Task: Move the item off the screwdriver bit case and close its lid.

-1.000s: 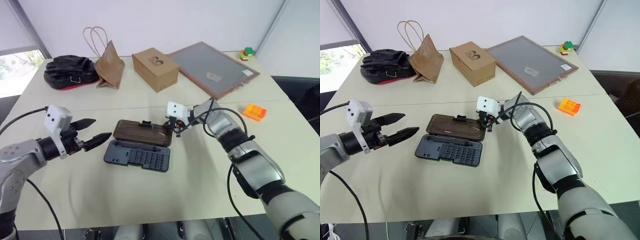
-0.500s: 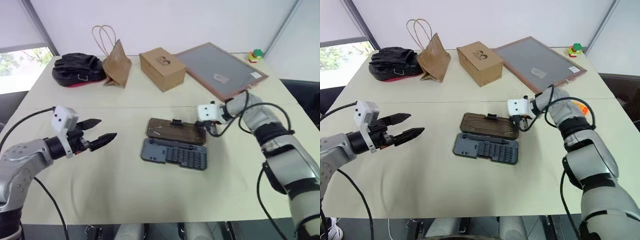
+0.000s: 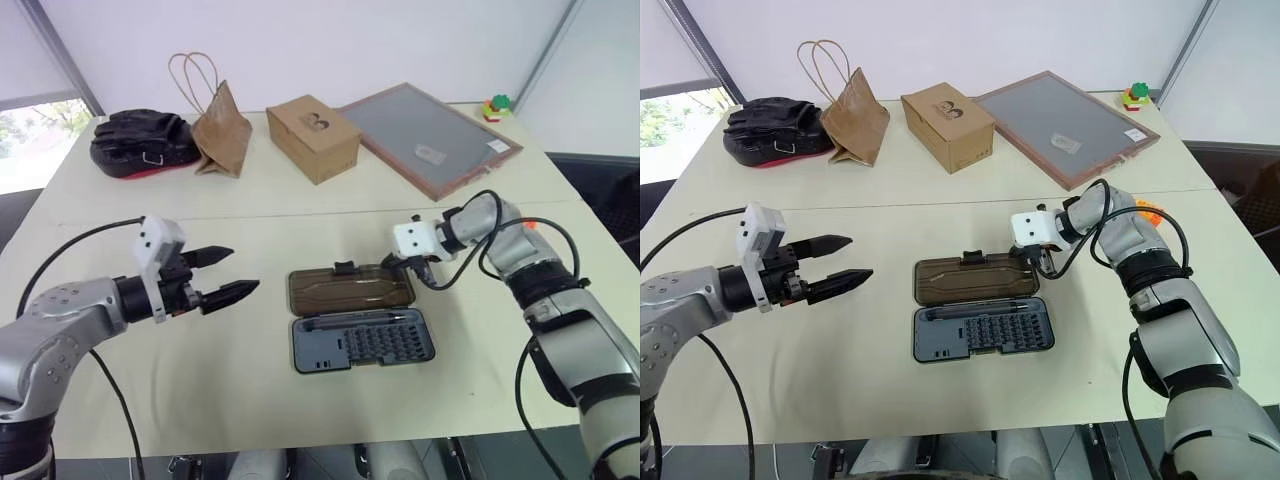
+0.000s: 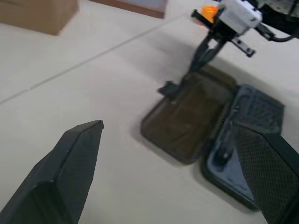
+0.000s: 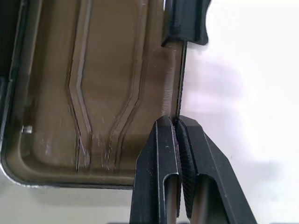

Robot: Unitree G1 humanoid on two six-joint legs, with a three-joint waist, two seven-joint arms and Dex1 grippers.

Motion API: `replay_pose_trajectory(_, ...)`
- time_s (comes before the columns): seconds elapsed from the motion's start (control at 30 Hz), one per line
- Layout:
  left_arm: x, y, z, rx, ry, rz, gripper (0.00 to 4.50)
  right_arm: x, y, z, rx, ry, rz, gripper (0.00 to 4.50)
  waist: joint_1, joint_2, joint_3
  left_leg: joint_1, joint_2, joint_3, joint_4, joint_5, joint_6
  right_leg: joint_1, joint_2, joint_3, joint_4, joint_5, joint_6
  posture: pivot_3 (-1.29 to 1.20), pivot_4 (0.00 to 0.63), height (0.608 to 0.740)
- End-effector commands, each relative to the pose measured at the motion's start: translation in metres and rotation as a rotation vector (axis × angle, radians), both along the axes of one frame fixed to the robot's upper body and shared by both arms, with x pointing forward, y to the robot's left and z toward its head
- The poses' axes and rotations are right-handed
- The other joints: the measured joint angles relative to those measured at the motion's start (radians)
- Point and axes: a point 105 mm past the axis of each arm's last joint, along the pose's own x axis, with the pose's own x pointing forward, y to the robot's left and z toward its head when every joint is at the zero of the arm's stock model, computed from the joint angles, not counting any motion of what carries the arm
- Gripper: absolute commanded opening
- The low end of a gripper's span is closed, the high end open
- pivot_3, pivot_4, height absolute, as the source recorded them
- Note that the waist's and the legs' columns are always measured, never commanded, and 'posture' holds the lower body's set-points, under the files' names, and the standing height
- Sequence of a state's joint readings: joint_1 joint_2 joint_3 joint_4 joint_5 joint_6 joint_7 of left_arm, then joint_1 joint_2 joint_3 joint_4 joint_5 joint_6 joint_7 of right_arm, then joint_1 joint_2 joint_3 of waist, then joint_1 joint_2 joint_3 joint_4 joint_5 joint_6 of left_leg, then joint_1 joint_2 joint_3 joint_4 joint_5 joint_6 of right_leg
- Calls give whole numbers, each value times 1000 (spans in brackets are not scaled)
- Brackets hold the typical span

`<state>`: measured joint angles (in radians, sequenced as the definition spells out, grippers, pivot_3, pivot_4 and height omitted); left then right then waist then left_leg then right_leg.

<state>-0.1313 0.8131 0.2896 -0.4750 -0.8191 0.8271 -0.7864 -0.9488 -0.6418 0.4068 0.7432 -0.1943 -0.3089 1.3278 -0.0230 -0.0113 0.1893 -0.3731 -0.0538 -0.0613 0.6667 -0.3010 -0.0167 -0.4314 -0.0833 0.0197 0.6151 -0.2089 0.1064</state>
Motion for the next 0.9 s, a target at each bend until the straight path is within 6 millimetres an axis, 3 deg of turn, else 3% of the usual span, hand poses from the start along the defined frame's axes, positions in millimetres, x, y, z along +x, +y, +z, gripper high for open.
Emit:
replay_pose_trajectory(0.03, -3, -1, 6, 17, -21, -14, 4500, 6, 7, 7, 30, -33, -11, 48, -2, 0, 0, 0, 0, 0, 0, 0, 0, 0, 0, 0, 0, 0, 0, 0, 150, 740)
replay_pose_trajectory(0.3, -1, -2, 3, 17, -23, -4, 4500, 16, 9, 10, 36, -49, -80, 48, -23, 0, 0, 1, 0, 0, 0, 0, 0, 0, 1, 0, 2, 0, -1, 0, 150, 740)
replay_pose_trajectory(0.9, 2, -4, 1, 14, -28, 11, 4500, 31, 37, 24, 102, -63, -116, 48, -25, 0, 0, 1, 1, 0, 0, 0, -1, -1, 2, 1, 4, 2, -2, 0, 150, 740)
